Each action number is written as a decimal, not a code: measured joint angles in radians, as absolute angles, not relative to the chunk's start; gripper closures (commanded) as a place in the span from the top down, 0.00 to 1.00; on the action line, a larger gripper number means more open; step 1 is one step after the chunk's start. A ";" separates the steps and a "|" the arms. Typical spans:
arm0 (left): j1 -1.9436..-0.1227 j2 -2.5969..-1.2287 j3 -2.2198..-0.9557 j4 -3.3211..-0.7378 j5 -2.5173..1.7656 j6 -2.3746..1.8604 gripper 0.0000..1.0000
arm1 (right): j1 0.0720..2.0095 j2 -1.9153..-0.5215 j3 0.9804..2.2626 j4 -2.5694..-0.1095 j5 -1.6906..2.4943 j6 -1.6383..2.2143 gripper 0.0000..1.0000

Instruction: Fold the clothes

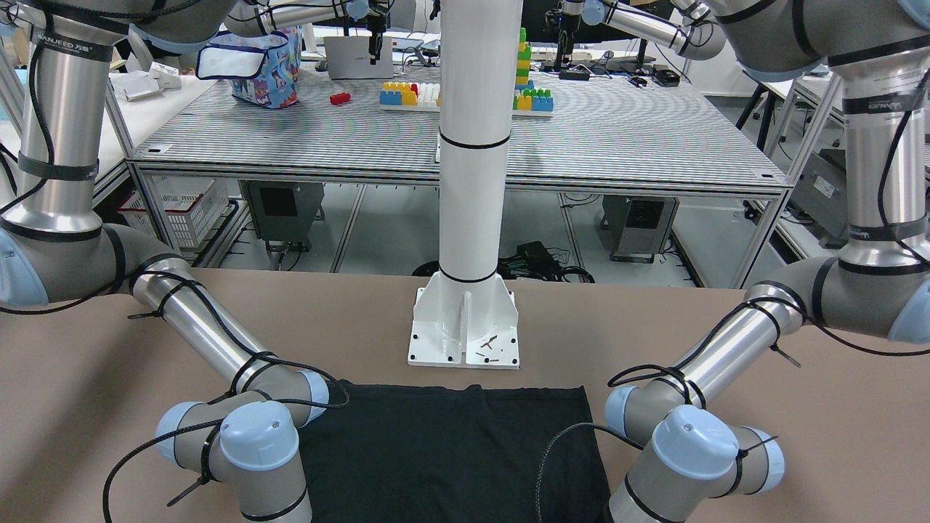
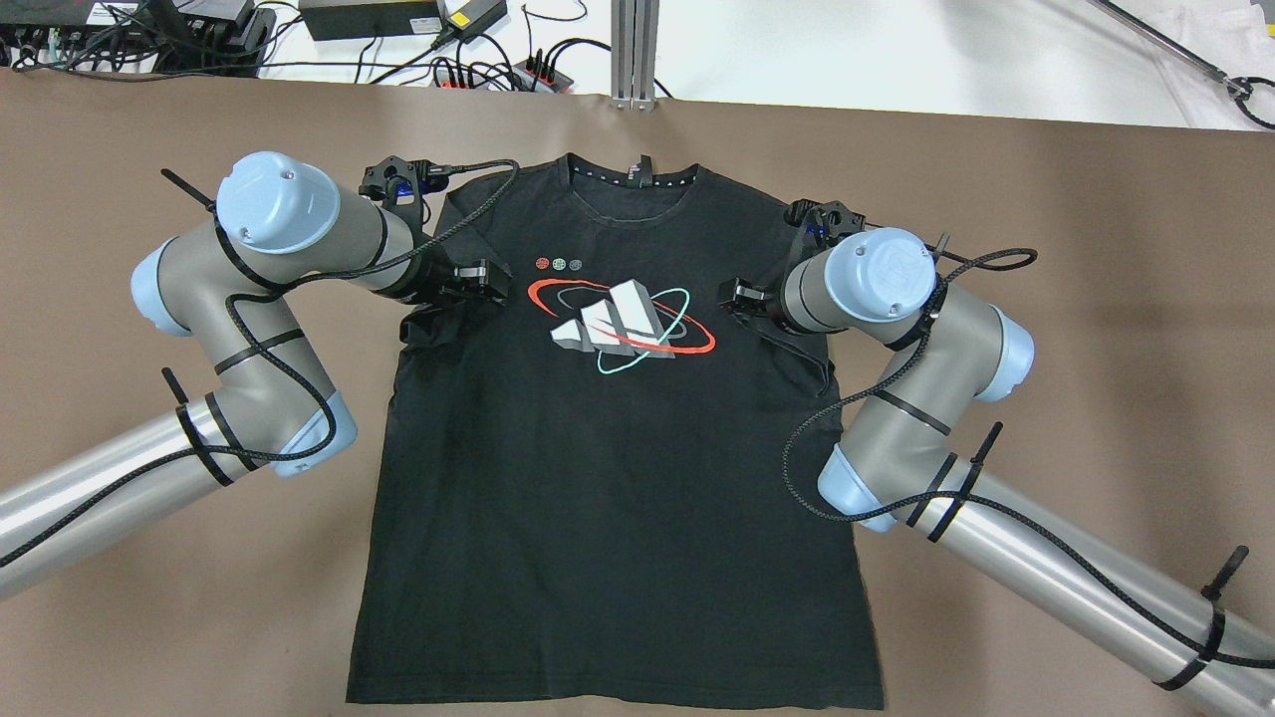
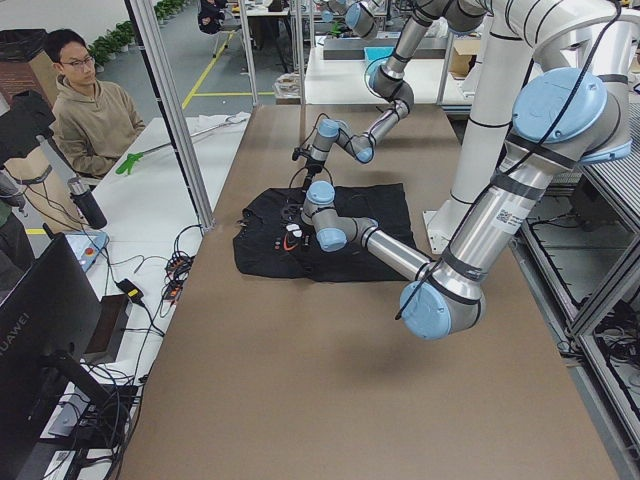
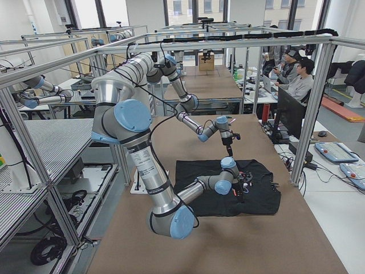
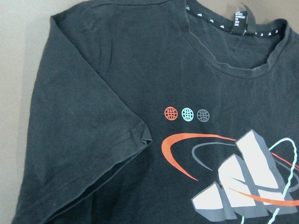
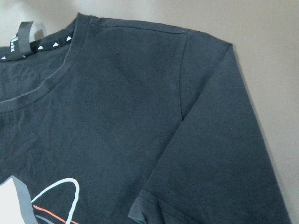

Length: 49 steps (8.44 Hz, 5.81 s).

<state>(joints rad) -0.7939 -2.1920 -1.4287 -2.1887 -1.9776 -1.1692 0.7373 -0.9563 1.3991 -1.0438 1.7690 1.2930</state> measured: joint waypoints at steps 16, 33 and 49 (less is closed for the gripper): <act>-0.755 -2.166 -1.377 -2.188 -1.878 -1.135 0.78 | 0.713 -0.976 1.404 -1.018 1.769 1.296 0.95; -0.516 -1.794 -1.948 -2.076 -1.669 -1.477 0.99 | 0.208 -1.579 2.171 -1.316 1.457 1.840 0.69; -0.454 -1.688 -1.993 -2.081 -1.597 -1.548 0.87 | 0.033 -1.656 2.195 -1.317 1.349 1.901 0.00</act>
